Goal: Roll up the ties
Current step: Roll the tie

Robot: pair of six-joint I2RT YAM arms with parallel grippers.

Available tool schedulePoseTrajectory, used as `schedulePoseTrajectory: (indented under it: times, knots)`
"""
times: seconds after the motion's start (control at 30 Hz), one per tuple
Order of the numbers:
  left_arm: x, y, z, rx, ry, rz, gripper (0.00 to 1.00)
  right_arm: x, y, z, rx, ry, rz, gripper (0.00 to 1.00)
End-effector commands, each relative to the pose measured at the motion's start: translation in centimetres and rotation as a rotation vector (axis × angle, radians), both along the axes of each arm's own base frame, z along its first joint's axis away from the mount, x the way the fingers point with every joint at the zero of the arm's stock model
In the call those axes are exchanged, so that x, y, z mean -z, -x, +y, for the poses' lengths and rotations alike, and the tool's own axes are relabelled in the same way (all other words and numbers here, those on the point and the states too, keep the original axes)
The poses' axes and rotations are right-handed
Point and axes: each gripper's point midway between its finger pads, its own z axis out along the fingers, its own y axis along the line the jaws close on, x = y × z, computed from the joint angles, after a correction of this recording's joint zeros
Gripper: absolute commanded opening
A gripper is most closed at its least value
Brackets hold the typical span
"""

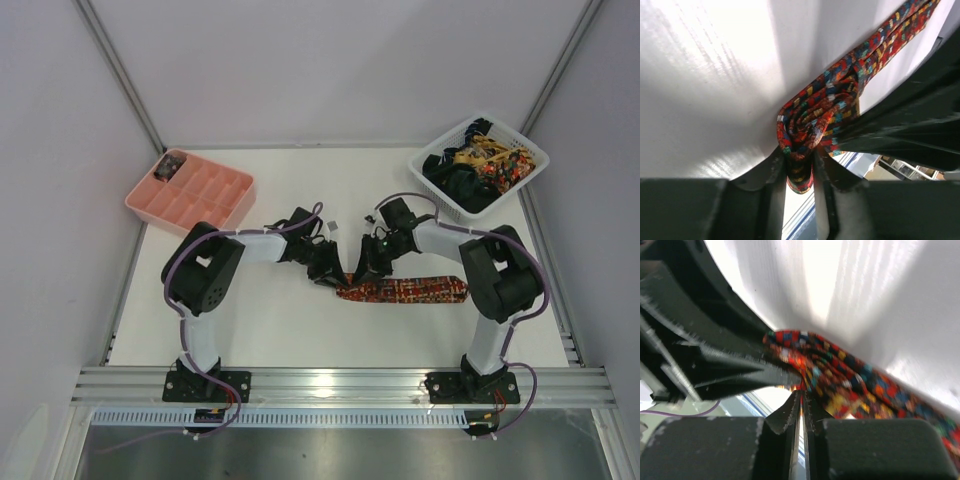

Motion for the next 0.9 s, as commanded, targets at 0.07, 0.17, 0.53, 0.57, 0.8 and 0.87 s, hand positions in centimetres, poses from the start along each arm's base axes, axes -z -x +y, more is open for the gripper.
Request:
schedulePoseTrajectory:
  times: [0.07, 0.17, 0.53, 0.57, 0.8, 0.87]
  knots:
    - [0.6, -0.4, 1.3, 0.010, -0.084, -0.056, 0.35, -3.6, -0.9, -1.8, 0.023, 0.052, -0.079, 0.13]
    - [0.5, -0.3, 1.3, 0.019, -0.075, -0.057, 0.42, -4.2, -0.3, -2.5, 0.041, 0.055, -0.073, 0.22]
    - [-0.5, 0.1, 0.9, 0.035, -0.036, -0.062, 0.67, -3.5, 0.2, -2.4, 0.062, -0.070, -0.022, 0.64]
    - [-0.8, 0.0, 1.0, 0.033, -0.035, -0.066, 0.68, -3.3, 0.1, -2.3, 0.061, -0.082, -0.024, 0.65]
    - [-1.5, 0.1, 1.6, 0.018, -0.036, -0.069, 0.72, -1.4, 0.2, -2.0, 0.067, -0.095, -0.001, 0.64]
    - [-1.4, 0.2, 1.9, 0.017, -0.036, -0.070, 0.73, -1.0, 0.1, -1.9, 0.075, -0.098, 0.014, 0.64]
